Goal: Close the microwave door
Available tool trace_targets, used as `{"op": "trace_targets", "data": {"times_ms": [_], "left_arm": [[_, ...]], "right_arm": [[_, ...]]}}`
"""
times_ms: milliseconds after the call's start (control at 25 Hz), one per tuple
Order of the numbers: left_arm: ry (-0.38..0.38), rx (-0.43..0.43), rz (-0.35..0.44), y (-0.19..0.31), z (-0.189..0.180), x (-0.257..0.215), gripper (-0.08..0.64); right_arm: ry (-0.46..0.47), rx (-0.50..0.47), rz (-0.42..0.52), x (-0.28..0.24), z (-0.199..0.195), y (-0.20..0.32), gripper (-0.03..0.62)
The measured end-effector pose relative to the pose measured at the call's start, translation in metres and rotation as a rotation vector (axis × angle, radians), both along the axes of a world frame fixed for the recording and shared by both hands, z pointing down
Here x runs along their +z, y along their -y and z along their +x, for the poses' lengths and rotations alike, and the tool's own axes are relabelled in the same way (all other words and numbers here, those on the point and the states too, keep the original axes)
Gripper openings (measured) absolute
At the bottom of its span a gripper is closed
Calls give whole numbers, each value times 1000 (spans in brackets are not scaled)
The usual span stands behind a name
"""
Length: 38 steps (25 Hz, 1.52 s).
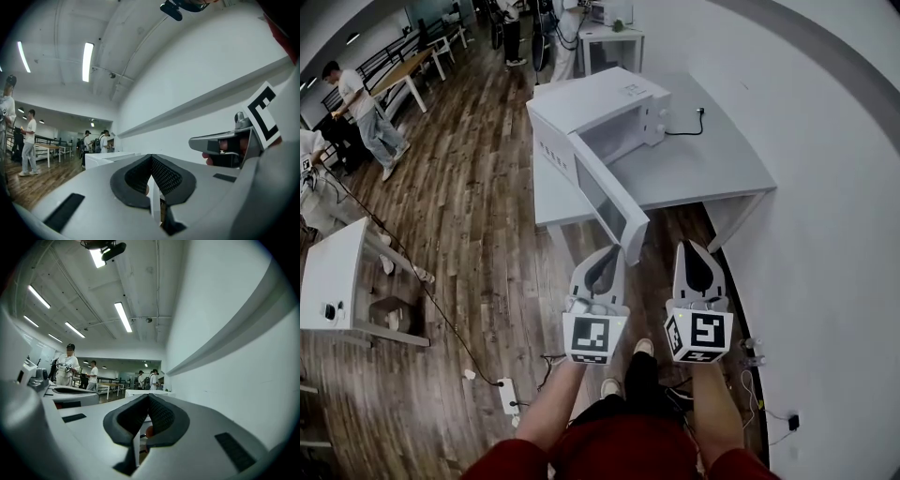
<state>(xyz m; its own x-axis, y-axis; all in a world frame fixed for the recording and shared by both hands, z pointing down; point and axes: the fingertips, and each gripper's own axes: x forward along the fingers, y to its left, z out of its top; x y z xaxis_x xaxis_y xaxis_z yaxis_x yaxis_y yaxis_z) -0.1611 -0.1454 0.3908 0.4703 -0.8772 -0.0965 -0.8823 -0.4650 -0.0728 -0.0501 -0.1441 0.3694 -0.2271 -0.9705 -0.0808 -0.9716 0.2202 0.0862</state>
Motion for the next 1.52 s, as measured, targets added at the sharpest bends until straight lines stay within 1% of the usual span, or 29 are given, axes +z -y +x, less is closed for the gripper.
{"op": "trace_targets", "data": {"times_ms": [160, 320, 400, 440, 600, 720, 920, 1160, 1240, 1280, 1520], "left_arm": [[5, 32, -26, 15, 9, 21, 29], [32, 76, -71, 28, 18, 48, 37], [39, 110, -105, 34, 24, 61, 136], [43, 123, -118, 37, 25, 67, 160], [67, 162, -150, 50, 29, 86, 189], [69, 201, -159, 61, 31, 94, 219], [92, 250, -163, 78, 36, 102, 219], [119, 251, -175, 94, 41, 109, 218], [132, 255, -169, 96, 44, 109, 188], [134, 256, -166, 96, 46, 109, 161], [116, 258, -175, 101, 55, 111, 155]], "right_arm": [[8, -1, -27, 15, 6, 13, 26], [14, -1, -50, 27, 13, 27, 26], [16, -1, -59, 31, 16, 33, 26], [17, 0, -62, 32, 17, 36, 26], [17, -1, -74, 38, 20, 45, 26], [16, 2, -81, 41, 25, 53, 26], [13, -4, -101, 49, 28, 67, 26], [4, -9, -123, 59, 33, 79, 26], [4, -7, -128, 60, 35, 83, 26], [5, -7, -128, 60, 36, 84, 26], [13, 8, -125, 61, 46, 91, 26]]}}
